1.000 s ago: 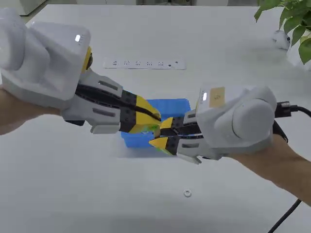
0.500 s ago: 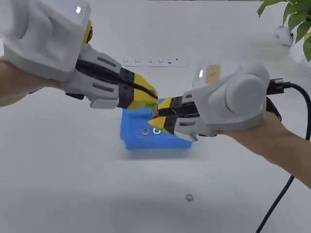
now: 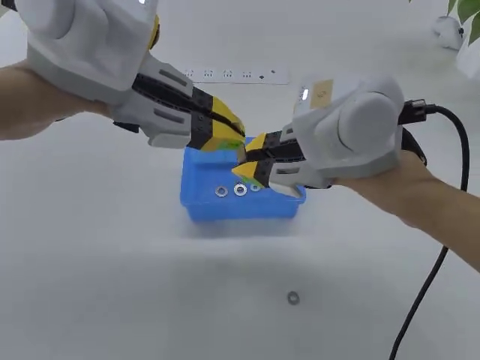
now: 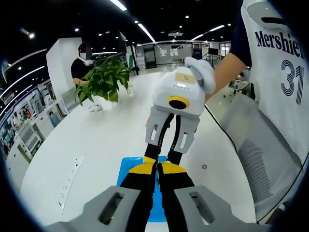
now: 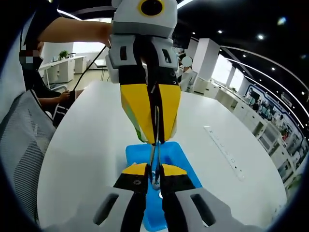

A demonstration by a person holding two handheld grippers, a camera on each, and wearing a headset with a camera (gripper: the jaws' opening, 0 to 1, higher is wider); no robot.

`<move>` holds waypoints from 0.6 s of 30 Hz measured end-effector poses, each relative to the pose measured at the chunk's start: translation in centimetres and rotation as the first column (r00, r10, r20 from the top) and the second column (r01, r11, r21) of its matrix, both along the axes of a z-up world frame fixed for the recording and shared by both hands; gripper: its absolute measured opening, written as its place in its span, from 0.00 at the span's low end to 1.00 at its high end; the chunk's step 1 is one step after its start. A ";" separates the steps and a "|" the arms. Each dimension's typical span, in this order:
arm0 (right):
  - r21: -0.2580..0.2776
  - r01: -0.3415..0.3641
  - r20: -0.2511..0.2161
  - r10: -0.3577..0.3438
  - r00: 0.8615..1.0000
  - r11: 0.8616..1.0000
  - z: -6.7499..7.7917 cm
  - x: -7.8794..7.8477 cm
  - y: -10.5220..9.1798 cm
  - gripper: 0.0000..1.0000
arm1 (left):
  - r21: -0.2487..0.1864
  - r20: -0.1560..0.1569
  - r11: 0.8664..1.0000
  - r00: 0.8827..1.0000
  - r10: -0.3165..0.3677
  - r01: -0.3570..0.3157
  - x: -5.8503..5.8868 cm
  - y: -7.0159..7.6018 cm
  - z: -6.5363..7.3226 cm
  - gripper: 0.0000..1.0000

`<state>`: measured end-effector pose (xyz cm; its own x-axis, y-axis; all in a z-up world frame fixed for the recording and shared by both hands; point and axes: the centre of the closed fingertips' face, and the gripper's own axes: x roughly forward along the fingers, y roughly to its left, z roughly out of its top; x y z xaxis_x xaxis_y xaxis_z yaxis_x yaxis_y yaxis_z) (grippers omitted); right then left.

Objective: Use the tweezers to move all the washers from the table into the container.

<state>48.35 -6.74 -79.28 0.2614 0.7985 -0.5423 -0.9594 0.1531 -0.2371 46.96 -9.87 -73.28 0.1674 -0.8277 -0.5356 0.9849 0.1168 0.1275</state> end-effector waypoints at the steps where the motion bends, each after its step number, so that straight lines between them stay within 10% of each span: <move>1: -0.002 0.000 -0.006 0.000 1.000 1.000 -0.3 0.2 0.0 0.10 | 0.001 -0.006 1.000 1.000 0.000 0.000 0.2 0.1 -0.3 0.06; 18: -0.017 0.006 -0.052 -0.006 0.999 1.000 -3.5 1.5 0.6 0.10 | 0.013 -0.057 1.000 0.998 0.017 -0.016 1.7 0.6 -3.5 0.07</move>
